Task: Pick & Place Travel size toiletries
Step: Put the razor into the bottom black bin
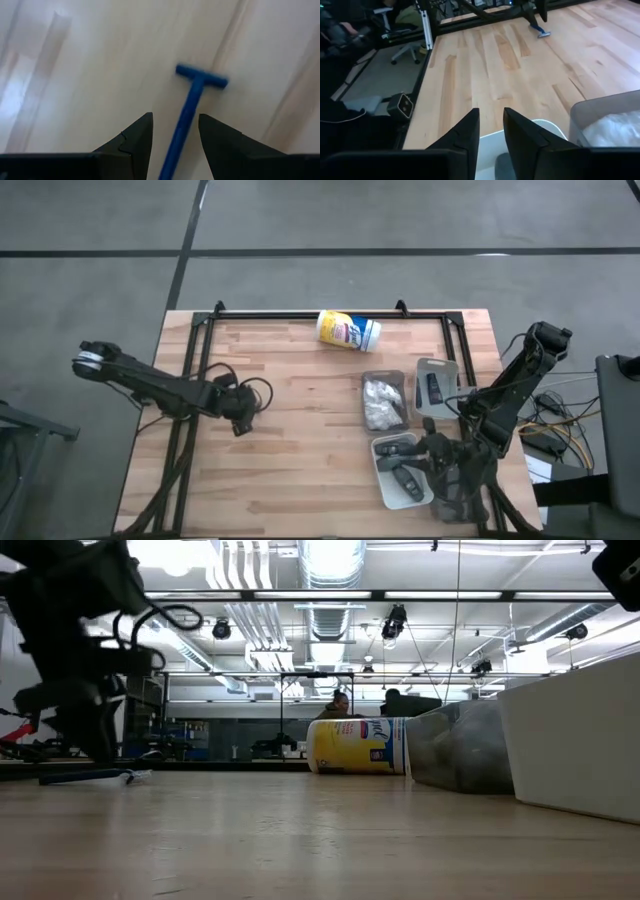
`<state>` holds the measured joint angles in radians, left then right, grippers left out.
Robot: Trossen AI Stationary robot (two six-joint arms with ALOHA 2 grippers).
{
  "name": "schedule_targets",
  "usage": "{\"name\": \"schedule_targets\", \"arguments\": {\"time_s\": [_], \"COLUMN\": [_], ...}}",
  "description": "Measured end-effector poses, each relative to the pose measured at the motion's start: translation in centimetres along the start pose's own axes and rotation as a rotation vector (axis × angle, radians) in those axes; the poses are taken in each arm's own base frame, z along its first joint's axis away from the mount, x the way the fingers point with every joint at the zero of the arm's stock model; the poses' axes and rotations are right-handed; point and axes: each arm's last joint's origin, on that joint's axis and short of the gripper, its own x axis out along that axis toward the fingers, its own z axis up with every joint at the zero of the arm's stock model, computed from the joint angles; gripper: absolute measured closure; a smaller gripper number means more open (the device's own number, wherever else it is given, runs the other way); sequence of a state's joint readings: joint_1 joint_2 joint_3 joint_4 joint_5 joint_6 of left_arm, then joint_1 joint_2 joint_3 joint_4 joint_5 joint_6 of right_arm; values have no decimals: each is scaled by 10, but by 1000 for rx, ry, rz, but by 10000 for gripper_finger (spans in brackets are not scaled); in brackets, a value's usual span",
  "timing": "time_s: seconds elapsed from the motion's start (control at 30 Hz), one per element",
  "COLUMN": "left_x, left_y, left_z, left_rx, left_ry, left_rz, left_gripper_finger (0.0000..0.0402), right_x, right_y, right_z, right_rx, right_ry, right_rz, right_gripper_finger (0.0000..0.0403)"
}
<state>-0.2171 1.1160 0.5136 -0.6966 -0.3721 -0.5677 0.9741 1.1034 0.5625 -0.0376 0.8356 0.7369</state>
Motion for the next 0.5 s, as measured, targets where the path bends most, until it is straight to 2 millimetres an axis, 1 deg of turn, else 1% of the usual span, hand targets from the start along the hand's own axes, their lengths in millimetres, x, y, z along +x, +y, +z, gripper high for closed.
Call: {"name": "schedule_targets", "arguments": {"time_s": [0.2, 0.4, 0.5], "left_x": [15, 20, 20], "left_y": [3, 3, 2], "left_z": [-17, -21, -20], "left_rx": [19, 11, 7], "left_ry": [38, 38, 36], "left_rz": [0, -37, -48], "left_gripper_finger": [236, 237, 245], "right_x": [0, 0, 0], "right_y": [2, 3, 3], "right_z": [2, 3, 3], "right_rx": [-16, -26, -24], "right_ry": [-14, -18, -18], "right_rz": [17, 23, 24], "right_gripper_finger": [329, 322, 314]}}
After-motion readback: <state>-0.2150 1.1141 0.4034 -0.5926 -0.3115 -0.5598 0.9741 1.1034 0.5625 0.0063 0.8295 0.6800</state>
